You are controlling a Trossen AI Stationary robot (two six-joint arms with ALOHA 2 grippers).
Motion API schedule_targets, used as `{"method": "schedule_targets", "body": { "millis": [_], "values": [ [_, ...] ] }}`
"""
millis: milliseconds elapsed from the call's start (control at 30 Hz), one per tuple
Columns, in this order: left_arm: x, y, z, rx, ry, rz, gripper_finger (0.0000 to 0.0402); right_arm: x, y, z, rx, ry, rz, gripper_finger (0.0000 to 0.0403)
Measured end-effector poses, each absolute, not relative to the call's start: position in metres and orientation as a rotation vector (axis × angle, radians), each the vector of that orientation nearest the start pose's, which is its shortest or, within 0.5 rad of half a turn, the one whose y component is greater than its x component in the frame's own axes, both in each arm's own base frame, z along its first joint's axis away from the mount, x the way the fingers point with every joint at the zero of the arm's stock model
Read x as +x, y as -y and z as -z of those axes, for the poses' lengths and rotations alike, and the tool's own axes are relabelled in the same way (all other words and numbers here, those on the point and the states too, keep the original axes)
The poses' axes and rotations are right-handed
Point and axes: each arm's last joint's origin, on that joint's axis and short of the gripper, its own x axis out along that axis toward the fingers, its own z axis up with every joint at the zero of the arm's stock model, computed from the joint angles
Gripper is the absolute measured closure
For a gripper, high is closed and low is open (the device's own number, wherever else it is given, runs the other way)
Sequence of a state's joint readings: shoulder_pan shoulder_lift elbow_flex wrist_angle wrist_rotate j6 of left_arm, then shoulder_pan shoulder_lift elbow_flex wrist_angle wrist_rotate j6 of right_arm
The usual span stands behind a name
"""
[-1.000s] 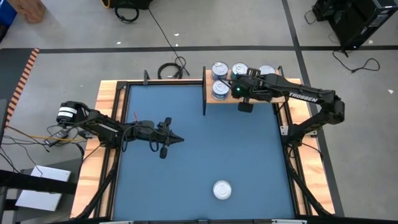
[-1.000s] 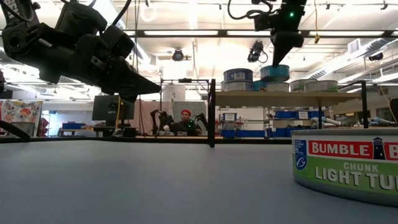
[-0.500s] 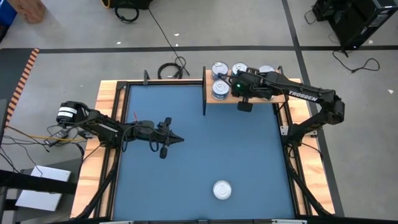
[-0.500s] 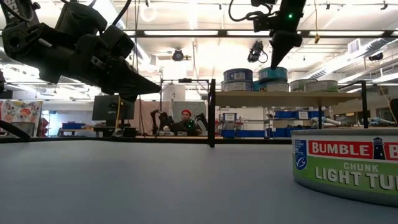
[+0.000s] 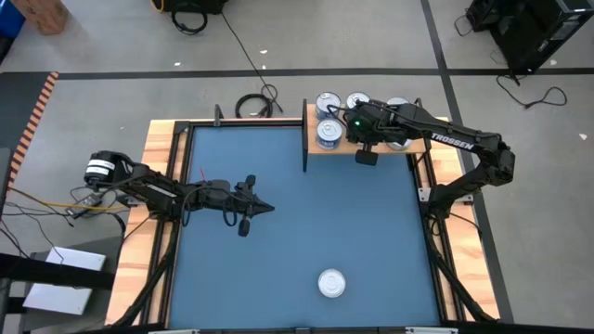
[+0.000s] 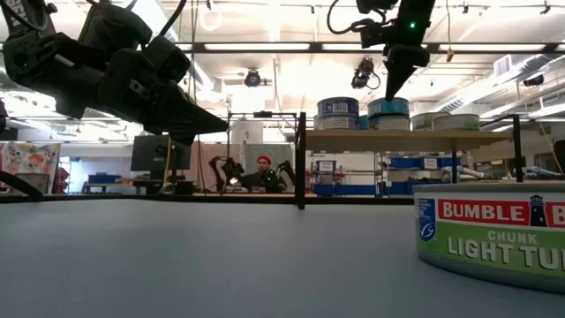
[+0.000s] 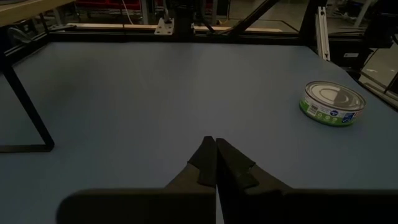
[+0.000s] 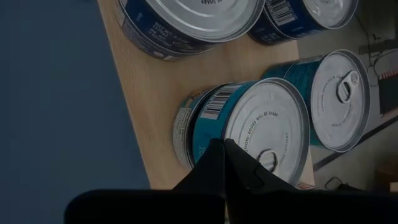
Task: Stack canned seafood by type on shelf
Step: Stack the light blue tuna can on top of the light blue tuna can on the shelf
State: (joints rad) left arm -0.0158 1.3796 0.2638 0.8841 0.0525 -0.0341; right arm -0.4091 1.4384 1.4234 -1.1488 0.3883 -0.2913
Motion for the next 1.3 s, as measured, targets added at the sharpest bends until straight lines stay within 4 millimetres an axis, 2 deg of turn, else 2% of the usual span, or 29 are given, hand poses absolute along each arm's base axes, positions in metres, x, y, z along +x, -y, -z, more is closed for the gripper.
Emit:
{"method": "schedule_targets", "body": {
  "millis": [367,1000,1133,1300],
  "values": [
    [0.2254,0.0051,-0.1468,-0.038,-0.233,0.064,0.0400,0.2421,0.1164,-0.3345,-0.218,-1.281,0.512,0.0397],
    [0.2254,0.0052,-0.1468,-0.039,-0.233,0.065,0.0400,0.2417,0.1135,-0.3351,-0.252,-1.298,0.562,0.0303],
    [0.2254,0.0051,-0.1468,-0.039,-0.233,0.064,0.0400,0.2422,0.1120,-0.3381,-0.274,-1.274,0.575,0.0316],
    [0.2254,0.0052,-0.1468,-0.039,-0.233,0.065,0.0400,0.2432,0.1181,-0.3399,-0.262,-1.236,0.602,0.0385]
  ]
}}
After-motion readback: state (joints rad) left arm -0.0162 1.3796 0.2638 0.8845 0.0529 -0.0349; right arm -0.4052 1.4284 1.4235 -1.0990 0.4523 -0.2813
